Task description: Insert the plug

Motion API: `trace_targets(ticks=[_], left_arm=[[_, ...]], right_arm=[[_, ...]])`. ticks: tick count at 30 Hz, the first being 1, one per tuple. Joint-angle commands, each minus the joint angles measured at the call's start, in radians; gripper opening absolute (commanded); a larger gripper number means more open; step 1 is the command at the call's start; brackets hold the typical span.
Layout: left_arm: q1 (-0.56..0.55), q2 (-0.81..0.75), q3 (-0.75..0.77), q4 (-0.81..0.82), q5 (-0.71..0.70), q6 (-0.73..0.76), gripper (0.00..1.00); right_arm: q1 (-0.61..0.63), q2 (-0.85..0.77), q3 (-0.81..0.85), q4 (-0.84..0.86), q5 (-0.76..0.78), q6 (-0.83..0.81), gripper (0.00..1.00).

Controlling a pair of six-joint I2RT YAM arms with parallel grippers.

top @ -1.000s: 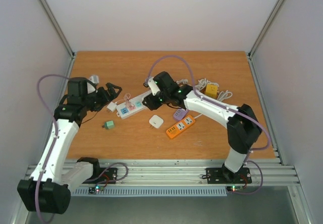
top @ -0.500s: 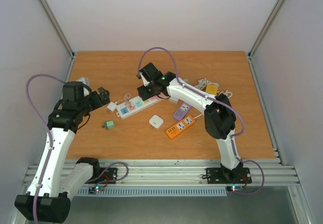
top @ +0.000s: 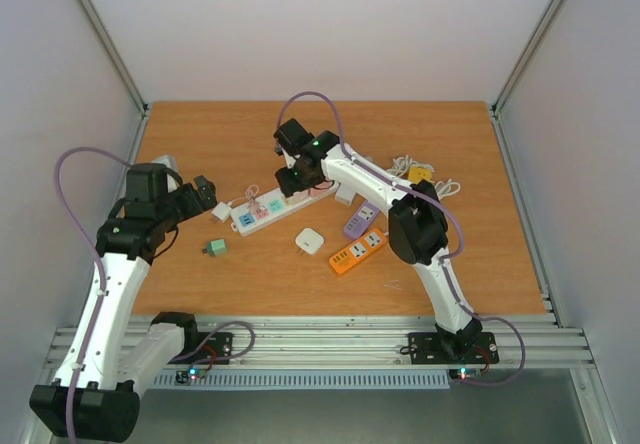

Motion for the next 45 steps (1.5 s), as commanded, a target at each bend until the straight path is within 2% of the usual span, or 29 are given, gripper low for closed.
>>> trace_targets(ticks=[1, 10, 32, 39, 45], left_arm=[[0.005, -0.014, -0.013, 0.020, -0.017, 0.021, 0.99], [0.008, -0.010, -0.016, 0.024, -0.009, 0.023, 0.99], [0.013, -0.004, -0.019, 0.029, 0.001, 0.026, 0.99], [0.014, -0.003, -0.021, 0.029, 0.001, 0.026, 0.99], [0.016, -0.002, -0.020, 0.029, 0.003, 0.027, 0.99]], right_arm=[[-0.008, 0.034, 0.070, -0.064, -0.036, 0.020, 0.28], [-0.007, 0.047, 0.090, -0.061, -0.109, 0.027, 0.28], [-0.004, 0.117, 0.109, -0.080, -0.092, -0.004, 0.29], [0.007, 0.135, 0.076, -0.095, -0.021, -0.039, 0.30], [0.010, 0.098, -0.073, -0.017, 0.099, -0.056, 0.30]])
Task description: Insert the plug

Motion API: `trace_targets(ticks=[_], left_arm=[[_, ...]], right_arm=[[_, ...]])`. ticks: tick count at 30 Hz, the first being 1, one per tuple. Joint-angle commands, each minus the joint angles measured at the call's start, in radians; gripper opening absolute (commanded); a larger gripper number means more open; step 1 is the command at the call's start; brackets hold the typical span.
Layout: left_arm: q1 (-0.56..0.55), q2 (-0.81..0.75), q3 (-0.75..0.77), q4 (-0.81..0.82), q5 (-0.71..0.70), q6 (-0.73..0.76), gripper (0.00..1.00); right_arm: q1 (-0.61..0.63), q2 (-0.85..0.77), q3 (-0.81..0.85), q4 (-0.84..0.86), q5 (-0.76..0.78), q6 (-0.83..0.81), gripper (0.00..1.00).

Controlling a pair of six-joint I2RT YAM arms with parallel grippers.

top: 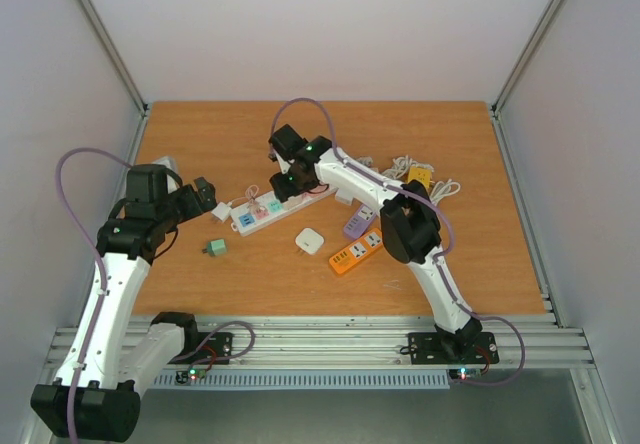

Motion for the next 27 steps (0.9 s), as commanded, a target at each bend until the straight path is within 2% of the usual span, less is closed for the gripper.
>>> trace_targets(ticks=[1, 5, 9, 17, 24, 27], left_arm=[[0.007, -0.002, -0.008, 0.029, -0.001, 0.011, 0.99], [0.010, -0.002, -0.008, 0.028, 0.000, 0.011, 0.99], [0.012, 0.001, -0.008, 0.030, 0.002, 0.011, 0.99], [0.014, 0.005, -0.009, 0.031, 0.007, 0.009, 0.99], [0.018, -0.002, -0.011, 0.029, 0.003, 0.012, 0.99], [0.019, -0.001, -0.011, 0.031, 0.006, 0.012, 0.99]], right_arm=[[0.007, 0.016, -0.150, 0.014, 0.151, -0.038, 0.29], [0.008, -0.020, -0.264, 0.092, 0.158, -0.007, 0.29], [0.008, 0.006, -0.276, 0.071, 0.143, 0.016, 0.30], [0.003, 0.037, -0.179, -0.092, 0.229, 0.026, 0.35], [-0.018, -0.012, -0.127, -0.181, 0.138, -0.084, 0.38], [-0.024, -0.025, -0.115, -0.188, 0.126, -0.093, 0.43]])
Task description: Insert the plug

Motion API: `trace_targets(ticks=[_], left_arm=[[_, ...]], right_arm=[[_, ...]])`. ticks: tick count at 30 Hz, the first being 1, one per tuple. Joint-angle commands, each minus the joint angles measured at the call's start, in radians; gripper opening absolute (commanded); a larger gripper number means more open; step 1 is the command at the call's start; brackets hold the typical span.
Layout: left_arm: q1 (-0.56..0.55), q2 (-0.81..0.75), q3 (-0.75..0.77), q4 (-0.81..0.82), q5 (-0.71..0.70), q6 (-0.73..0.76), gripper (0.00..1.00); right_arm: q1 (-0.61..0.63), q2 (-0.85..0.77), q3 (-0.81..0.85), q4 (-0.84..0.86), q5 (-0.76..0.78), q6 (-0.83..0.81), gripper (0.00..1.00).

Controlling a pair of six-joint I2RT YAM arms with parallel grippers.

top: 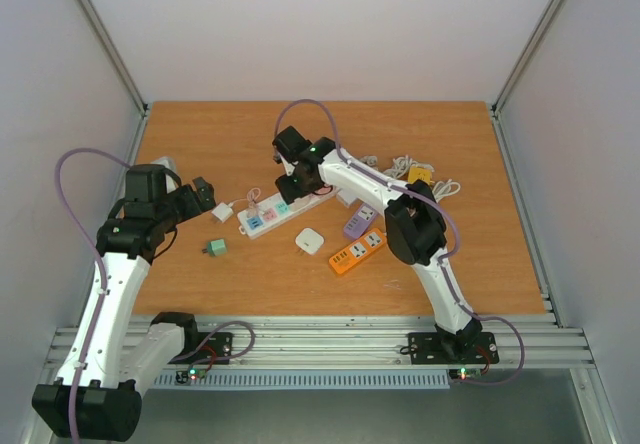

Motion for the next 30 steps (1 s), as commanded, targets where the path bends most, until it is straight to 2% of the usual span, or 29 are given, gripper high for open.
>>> trace_targets(ticks=[1, 8, 12, 16, 21, 25, 30], left_arm=[[0.007, -0.002, -0.010, 0.031, 0.005, 0.011, 0.99], [0.011, 0.001, -0.009, 0.026, -0.004, 0.009, 0.99], [0.013, -0.001, -0.004, 0.016, -0.016, 0.009, 0.99], [0.013, -0.004, -0.004, 0.017, -0.006, 0.015, 0.99], [0.013, -0.003, -0.009, 0.032, 0.034, 0.022, 0.99], [0.013, 0.001, -0.012, 0.038, 0.050, 0.024, 1.00], [0.013, 0.002, -0.015, 0.045, 0.067, 0.027, 0.99]], right_arm=[[-0.027, 0.024, -0.005, -0.213, 0.056, -0.065, 0.46], [-0.025, 0.004, 0.117, -0.188, -0.061, -0.025, 0.72], [-0.022, -0.082, 0.082, -0.095, -0.098, -0.028, 0.81], [-0.026, -0.228, -0.100, 0.065, -0.013, 0.001, 0.83], [-0.086, -0.435, -0.384, 0.274, 0.216, 0.082, 0.82], [-0.185, -0.515, -0.502, 0.288, 0.257, 0.136, 0.82], [-0.285, -0.492, -0.543, 0.245, 0.222, 0.149, 0.83]])
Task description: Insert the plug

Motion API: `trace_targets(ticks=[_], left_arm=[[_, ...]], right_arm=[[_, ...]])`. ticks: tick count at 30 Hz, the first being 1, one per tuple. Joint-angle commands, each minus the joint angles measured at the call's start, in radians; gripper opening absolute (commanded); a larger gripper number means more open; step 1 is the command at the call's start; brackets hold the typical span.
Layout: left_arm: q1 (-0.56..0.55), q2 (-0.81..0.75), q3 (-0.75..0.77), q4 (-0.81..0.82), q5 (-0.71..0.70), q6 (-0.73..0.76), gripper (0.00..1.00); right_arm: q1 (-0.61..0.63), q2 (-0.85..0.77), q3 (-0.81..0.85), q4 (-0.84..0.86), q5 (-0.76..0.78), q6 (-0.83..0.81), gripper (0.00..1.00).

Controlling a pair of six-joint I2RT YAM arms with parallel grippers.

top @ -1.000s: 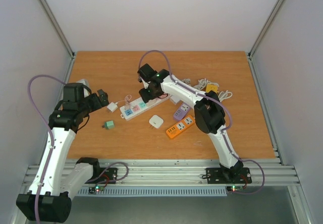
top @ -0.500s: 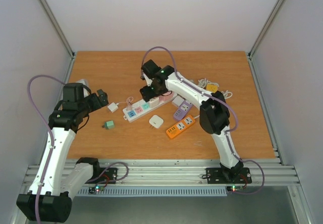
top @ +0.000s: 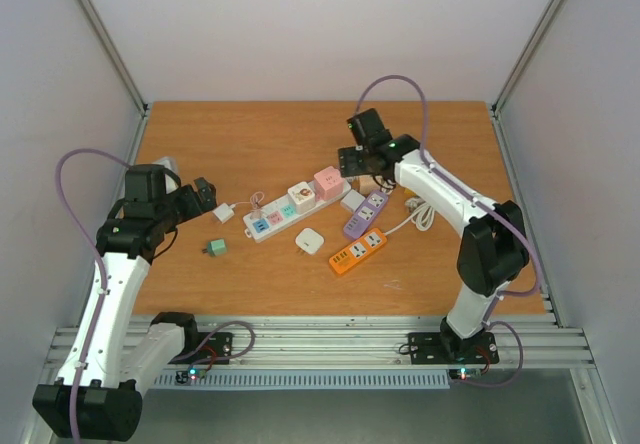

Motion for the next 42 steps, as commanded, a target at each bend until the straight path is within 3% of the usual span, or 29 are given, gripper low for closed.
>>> trace_targets(ticks=[1, 4, 9, 19, 25, 30, 37, 42], left_arm=[[0.007, 0.002, -0.014, 0.046, 0.027, 0.021, 0.99], [0.007, 0.003, -0.016, 0.049, 0.038, 0.024, 0.97], [0.008, 0.014, -0.016, 0.050, 0.040, 0.024, 0.96], [0.012, 0.025, -0.016, 0.053, 0.048, 0.024, 0.93], [0.014, 0.024, -0.017, 0.053, 0.052, 0.024, 0.92], [0.016, 0.020, -0.020, 0.064, 0.077, 0.015, 0.93], [0.017, 0.014, -0.029, 0.121, 0.220, 0.012, 0.97], [0.016, -0.008, -0.065, 0.233, 0.469, 0.038, 0.99]], right_arm=[[-0.060, 0.034, -0.044, 0.006, 0.019, 0.038, 0.83], [-0.082, 0.076, -0.036, -0.004, 0.043, 0.014, 0.85], [-0.089, 0.134, -0.009, 0.001, -0.087, -0.047, 0.86], [-0.089, 0.253, 0.060, -0.049, -0.005, -0.019, 0.83], [-0.089, 0.291, 0.090, -0.082, -0.005, -0.017, 0.72], [-0.090, 0.248, 0.070, -0.059, 0.011, -0.013, 0.54], [-0.090, 0.092, -0.019, 0.033, -0.010, -0.020, 0.50], [-0.087, -0.078, -0.084, 0.053, -0.207, -0.022, 0.49]])
